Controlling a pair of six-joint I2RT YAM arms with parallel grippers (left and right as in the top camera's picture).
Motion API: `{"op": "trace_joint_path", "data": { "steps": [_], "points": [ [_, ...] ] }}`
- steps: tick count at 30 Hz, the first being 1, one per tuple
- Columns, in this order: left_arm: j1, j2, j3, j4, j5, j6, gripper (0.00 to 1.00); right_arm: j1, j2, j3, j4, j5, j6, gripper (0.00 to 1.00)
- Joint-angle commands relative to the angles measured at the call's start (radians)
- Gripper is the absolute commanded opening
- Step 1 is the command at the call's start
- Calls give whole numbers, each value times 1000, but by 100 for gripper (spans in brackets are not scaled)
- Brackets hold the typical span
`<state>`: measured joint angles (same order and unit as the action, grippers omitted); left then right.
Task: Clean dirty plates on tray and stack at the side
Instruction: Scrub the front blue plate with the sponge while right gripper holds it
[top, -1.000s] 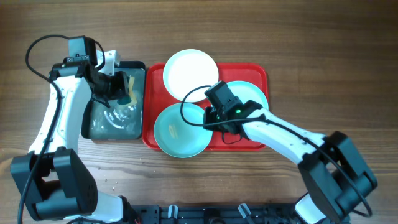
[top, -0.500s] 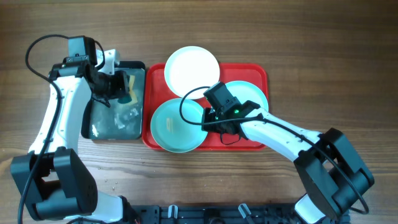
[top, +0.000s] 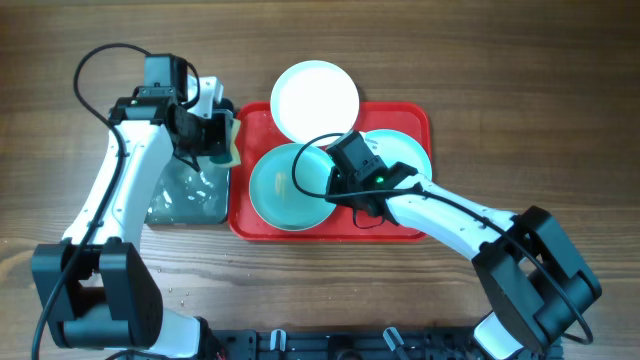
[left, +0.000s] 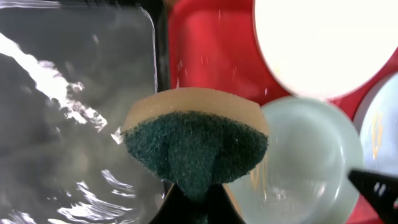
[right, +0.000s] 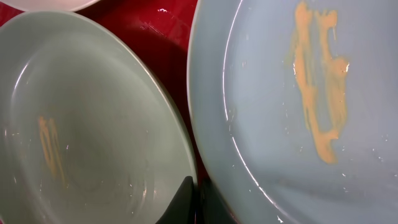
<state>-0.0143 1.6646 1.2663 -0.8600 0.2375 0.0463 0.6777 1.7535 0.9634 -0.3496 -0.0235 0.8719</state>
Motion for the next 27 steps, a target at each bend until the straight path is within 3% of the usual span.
{"op": "trace_joint_path", "data": {
  "steps": [1, 4, 10, 15, 17, 27],
  "points": [
    [-21, 8, -5, -34, -11, -31, 4, 0, 12, -3, 3, 43, 21, 4],
    [-47, 8, -5, -66, -10, -47, 4, 0, 12, -3, 2, 43, 21, 4],
    [-182, 8, -9, -72, 9, -192, 4, 0, 12, -3, -2, 43, 21, 4],
    [-277, 8, -90, 1, -6, -241, 4, 0, 12, -3, -3, 43, 18, 4],
    [-291, 8, -130, 34, -65, -291, 4, 0, 12, -3, -3, 43, 18, 4],
    [-293, 8, -219, 153, -161, -317, 4, 0, 12, -4, -6, 31, 18, 4]
  ]
}}
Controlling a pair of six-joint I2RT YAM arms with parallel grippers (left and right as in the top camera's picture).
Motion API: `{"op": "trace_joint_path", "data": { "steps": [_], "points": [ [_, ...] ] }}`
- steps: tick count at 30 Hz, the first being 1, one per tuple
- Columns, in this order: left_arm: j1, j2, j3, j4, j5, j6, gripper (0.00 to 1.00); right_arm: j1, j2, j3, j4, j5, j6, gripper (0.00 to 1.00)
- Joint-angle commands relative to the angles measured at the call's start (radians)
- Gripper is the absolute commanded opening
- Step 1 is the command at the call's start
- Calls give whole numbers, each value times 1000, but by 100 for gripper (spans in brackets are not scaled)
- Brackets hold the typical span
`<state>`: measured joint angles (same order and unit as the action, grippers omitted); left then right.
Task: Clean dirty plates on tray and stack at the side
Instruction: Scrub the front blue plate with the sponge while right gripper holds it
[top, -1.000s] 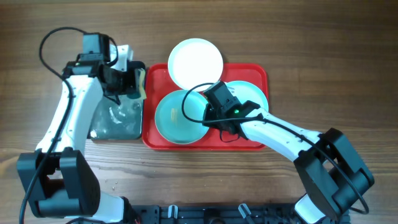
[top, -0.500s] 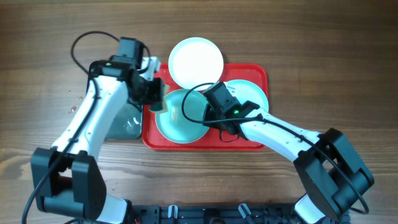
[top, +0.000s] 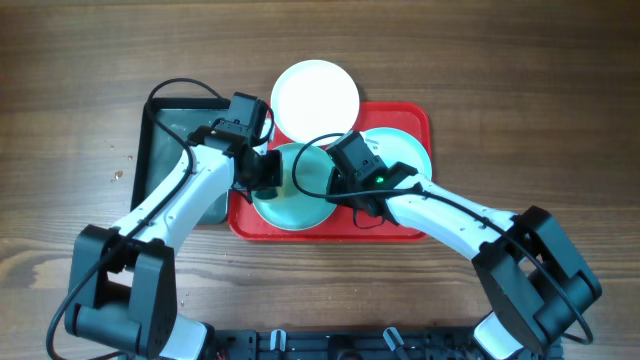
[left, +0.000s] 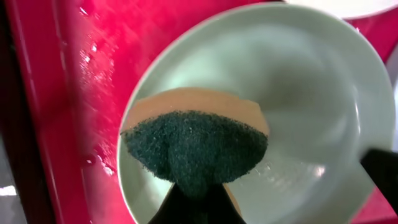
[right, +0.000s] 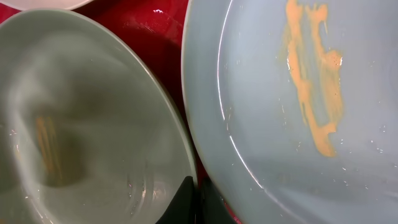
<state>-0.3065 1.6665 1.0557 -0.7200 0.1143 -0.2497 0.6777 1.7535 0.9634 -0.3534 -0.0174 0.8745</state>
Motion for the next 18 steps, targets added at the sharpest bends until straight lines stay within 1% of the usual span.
{"op": "trace_joint_path", "data": {
  "steps": [1, 5, 11, 13, 15, 18],
  "points": [
    [0, 6, -9, 13, -38, -21, 4, 0, 12, -4, -3, 25, 15, 4],
    [0, 18, -9, 25, -37, -21, 4, 0, 12, -4, -3, 25, 15, 4],
    [-11, 90, -9, 61, -42, -20, 4, 0, 22, -4, -6, 17, -22, 4],
    [-11, 100, -9, 75, -84, -19, 4, 0, 29, -4, -4, -14, -22, 4],
    [-13, 101, -9, 74, -86, 11, 4, 0, 34, -4, 1, -30, -22, 4],
    [-13, 127, -11, 72, -86, 16, 4, 0, 40, -4, 2, -51, -37, 4]
  ]
}}
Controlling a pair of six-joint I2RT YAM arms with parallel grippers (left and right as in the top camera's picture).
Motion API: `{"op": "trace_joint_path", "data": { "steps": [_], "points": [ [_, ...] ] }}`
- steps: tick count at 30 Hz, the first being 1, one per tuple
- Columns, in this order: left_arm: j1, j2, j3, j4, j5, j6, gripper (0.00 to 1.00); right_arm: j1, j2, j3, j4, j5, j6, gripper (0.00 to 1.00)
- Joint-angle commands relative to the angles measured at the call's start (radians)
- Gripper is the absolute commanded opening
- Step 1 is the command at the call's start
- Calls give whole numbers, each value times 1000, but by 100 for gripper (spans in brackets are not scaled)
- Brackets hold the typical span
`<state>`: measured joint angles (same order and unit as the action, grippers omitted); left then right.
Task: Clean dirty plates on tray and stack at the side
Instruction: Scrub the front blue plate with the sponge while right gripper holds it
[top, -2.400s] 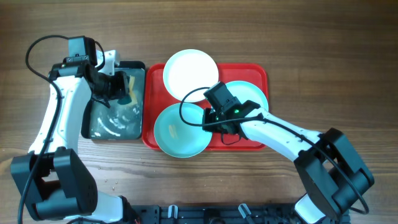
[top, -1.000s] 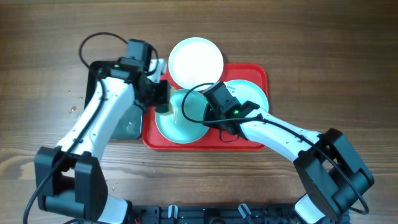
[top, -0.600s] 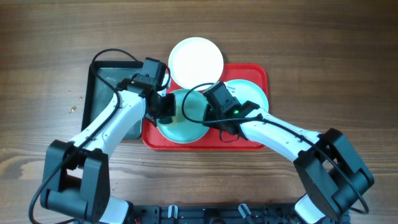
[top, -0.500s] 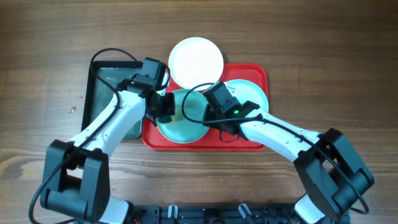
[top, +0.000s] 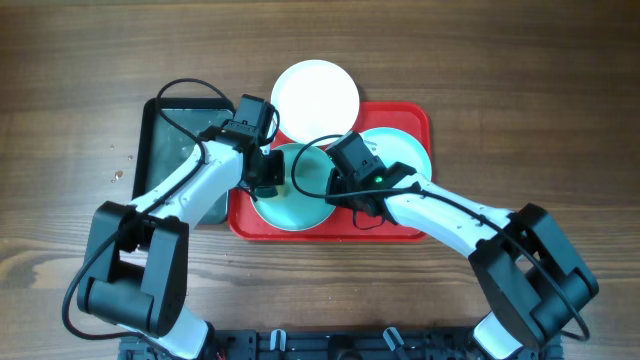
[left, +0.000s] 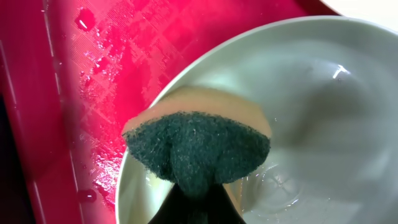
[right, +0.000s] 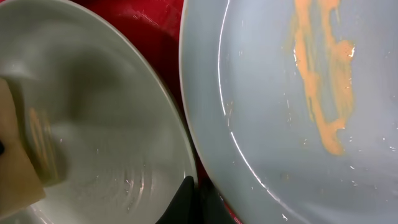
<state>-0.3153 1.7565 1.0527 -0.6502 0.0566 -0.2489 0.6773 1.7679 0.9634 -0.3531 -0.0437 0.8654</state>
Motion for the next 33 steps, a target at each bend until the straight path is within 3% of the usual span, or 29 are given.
{"op": "trace_joint_path", "data": {
  "steps": [1, 9, 18, 33],
  "points": [
    [-4, 50, -8, 4, -28, 18, 4, 0, 26, -4, 2, -29, -29, 4],
    [-16, 114, -8, 0, -21, 25, 4, 0, 26, -4, 2, -43, -36, 4],
    [-127, 160, -8, 11, -13, 25, 4, 0, 26, -4, 10, -69, -58, 4],
    [-134, 166, -7, 0, 402, 36, 4, 0, 26, -4, 12, -69, -58, 4]
  ]
}}
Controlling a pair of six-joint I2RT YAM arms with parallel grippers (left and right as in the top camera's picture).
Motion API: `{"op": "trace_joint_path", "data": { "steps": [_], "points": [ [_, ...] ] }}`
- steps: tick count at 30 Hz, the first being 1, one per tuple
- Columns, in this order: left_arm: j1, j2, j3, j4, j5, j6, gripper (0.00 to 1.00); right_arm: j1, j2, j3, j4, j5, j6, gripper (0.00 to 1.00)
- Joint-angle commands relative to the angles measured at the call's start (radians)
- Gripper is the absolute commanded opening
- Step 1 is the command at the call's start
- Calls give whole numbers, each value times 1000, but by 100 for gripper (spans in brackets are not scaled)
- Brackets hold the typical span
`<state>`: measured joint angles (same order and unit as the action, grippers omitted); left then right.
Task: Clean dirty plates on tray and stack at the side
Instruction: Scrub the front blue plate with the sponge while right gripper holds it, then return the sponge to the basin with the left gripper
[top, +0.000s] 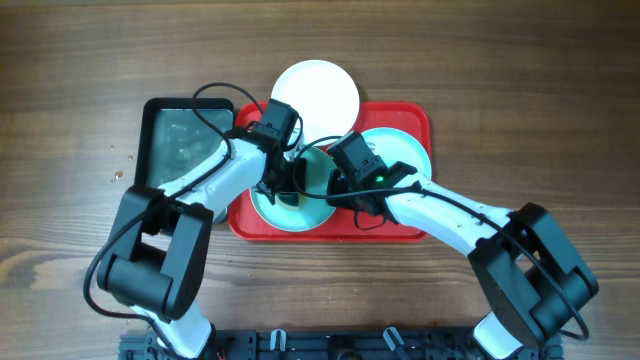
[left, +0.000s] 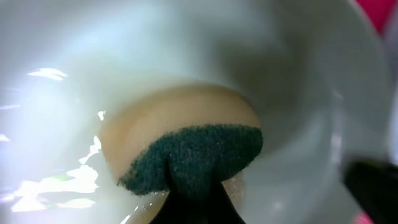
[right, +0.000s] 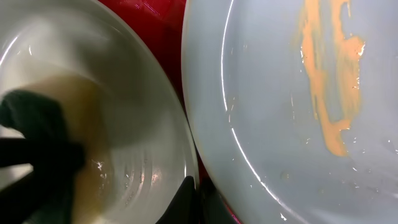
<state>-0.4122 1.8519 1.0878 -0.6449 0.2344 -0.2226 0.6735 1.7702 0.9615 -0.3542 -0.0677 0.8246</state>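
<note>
A pale green plate (top: 290, 195) lies at the front left of the red tray (top: 415, 118). My left gripper (top: 283, 185) is shut on a yellow and green sponge (left: 186, 140) pressed onto the plate's inside (left: 323, 93). My right gripper (right: 196, 190) is shut on the same green plate's rim (right: 186, 134) at its right edge. A pale blue plate (right: 280, 93) with an orange smear (right: 326, 81) sits on the tray's right side (top: 405, 150). A white plate (top: 316, 93) rests over the tray's back edge.
A black water tray (top: 175, 140) stands left of the red tray on the wooden table (top: 540, 90). The left arm's cable loops above the green plate.
My left gripper has moved right from the green plate's left rim to its middle, and the sponge now presses on the plate's inside. The right gripper still holds the rim.
My left gripper held the sponge at the water tray's edge while the right gripper held the smeared green plate's rim. Then the sponge was over the plate's left part, then at its left rim, and now it presses on the plate's middle.
</note>
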Motion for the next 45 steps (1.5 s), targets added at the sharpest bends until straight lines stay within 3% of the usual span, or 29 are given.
{"op": "trace_joint_path", "data": {
  "steps": [1, 4, 11, 19, 35, 39, 45],
  "points": [
    [-37, 70, -42, 3, 249, 10, 4, 4, 24, -2, 13, -45, -17, 4],
    [-29, 70, -39, 38, 316, 10, 4, 4, 24, -2, 13, -45, -17, 4],
    [29, -1, 69, -28, 288, 10, 4, 4, 24, -2, 10, -45, -18, 4],
    [46, -174, 92, -133, -145, 8, 4, 4, 24, -2, 10, -45, -17, 4],
    [46, -32, 4, -14, -290, 5, 4, 4, 24, -2, 10, -45, -18, 4],
    [46, -3, 4, -8, -277, 5, 4, 4, 24, -2, 11, -45, -17, 4],
    [45, 21, 4, 22, -67, 5, 4, 4, 24, -2, 13, -45, -18, 4]
  ]
}}
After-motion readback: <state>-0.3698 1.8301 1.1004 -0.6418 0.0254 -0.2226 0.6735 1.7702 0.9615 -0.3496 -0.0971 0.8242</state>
